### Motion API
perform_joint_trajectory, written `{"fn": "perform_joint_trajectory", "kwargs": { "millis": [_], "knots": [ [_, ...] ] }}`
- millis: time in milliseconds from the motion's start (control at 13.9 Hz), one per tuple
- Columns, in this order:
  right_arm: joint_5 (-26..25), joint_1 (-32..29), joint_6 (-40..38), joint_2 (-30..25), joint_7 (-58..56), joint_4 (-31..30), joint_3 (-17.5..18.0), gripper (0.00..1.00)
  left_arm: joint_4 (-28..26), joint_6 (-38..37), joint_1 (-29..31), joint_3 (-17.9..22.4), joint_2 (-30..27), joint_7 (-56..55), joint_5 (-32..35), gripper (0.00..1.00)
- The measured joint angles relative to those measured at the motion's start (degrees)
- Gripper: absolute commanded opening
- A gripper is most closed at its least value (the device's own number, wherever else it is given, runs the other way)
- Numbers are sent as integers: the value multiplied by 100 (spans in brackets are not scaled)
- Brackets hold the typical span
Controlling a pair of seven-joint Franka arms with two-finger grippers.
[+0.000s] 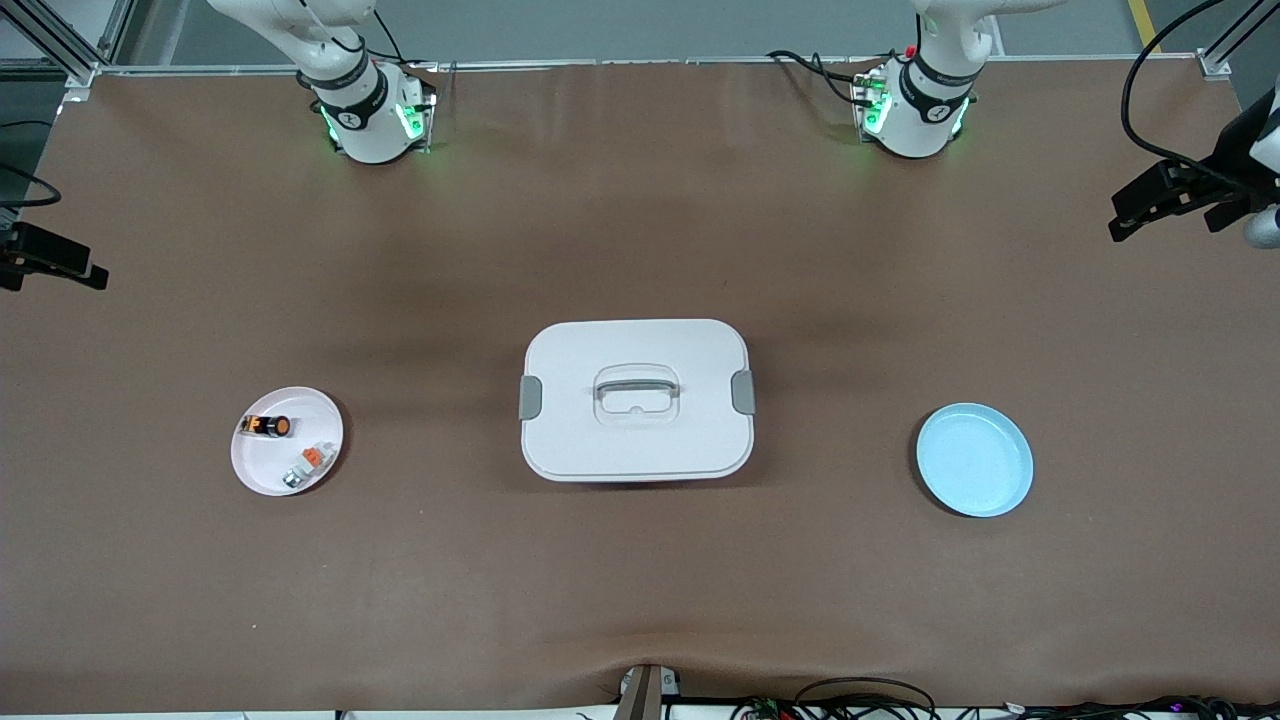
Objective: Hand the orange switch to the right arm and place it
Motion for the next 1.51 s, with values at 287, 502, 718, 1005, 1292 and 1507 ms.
{"fn": "perform_joint_trajectory", "kwargs": {
  "millis": [287,502,718,1005,1292,1507],
  "knots": [
    [0,-7,-58,-18,101,35,26,100,1,-188,-9,-29,-24,115,0,100],
    [0,-7,-62,-94,103,44,42,100,-17,-266,-4,-10,-160,301,0,100],
    [0,-8,-62,-106,103,44,54,100,-150,-273,-4,-4,-338,341,0,100],
    [0,26,-52,-125,103,44,118,100,-330,-229,-21,-24,-509,345,-8,100],
    [0,101,-38,-163,103,44,125,100,-229,-140,-45,-36,-424,347,-61,100],
    [-2,95,-43,-234,103,43,107,100,-177,-138,-62,-36,-389,348,-62,100]
  ]
}}
